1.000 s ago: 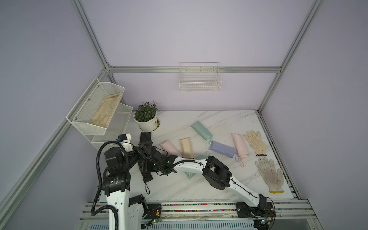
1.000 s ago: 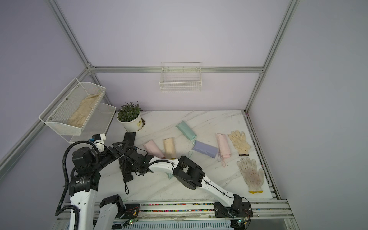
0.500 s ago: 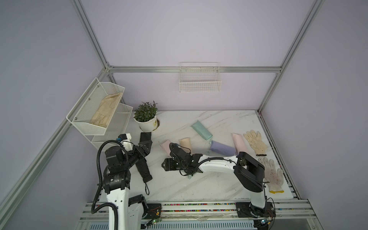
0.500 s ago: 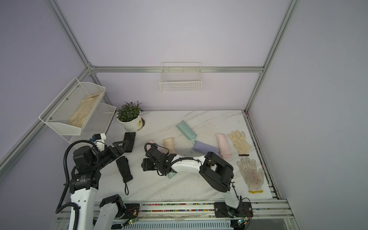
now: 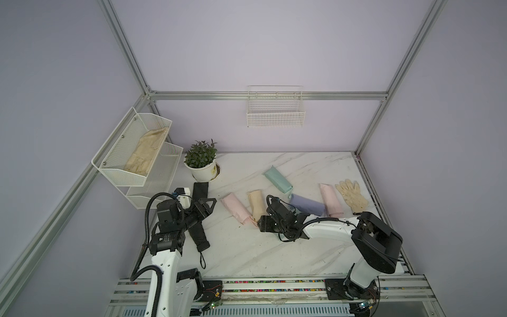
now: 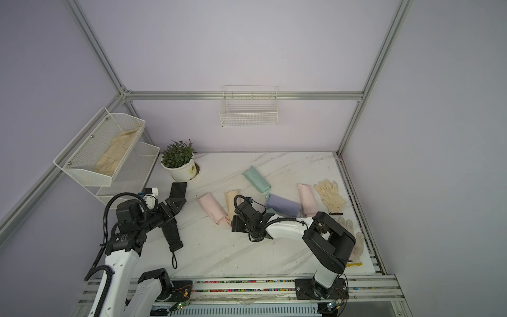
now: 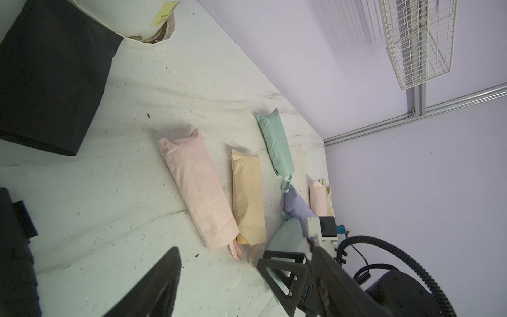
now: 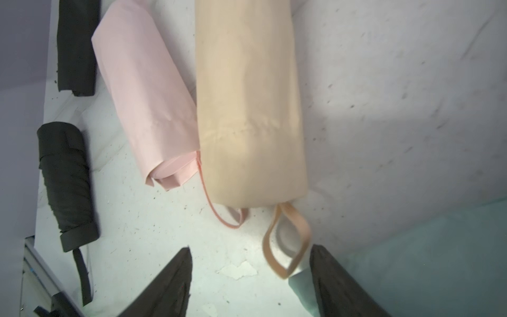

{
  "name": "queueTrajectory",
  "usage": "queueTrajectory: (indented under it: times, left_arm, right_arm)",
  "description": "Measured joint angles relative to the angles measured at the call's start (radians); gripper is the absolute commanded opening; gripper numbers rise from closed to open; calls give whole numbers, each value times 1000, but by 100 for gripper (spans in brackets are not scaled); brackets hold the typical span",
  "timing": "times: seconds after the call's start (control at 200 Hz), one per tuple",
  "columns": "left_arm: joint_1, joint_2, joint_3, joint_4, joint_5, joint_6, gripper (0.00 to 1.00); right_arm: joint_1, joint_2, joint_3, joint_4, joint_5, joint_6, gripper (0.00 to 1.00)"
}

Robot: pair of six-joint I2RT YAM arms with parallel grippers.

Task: Take umbrellas out of sleeves
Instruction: Adjust the umbrella at the center of the board.

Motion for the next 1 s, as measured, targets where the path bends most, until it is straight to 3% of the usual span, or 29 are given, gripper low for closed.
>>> queueTrajectory:
  times: [0.145, 0.31, 0.66, 1.0]
  left_arm:
    - [-39, 82, -9, 39, -3, -13, 74]
    - [-81, 176, -9, 64, -28, -35, 74]
    - [-148, 305, -7, 120, -93, -72, 74]
    - [-163, 311, -7, 161, -109, -85, 74]
  right_arm:
    - [5, 0, 19, 3, -34, -61, 64]
    - [10, 71, 122, 5, -95, -134, 44]
    - [7, 221, 212, 5, -151, -176, 44]
    - [-69, 227, 199, -3, -62, -158, 43]
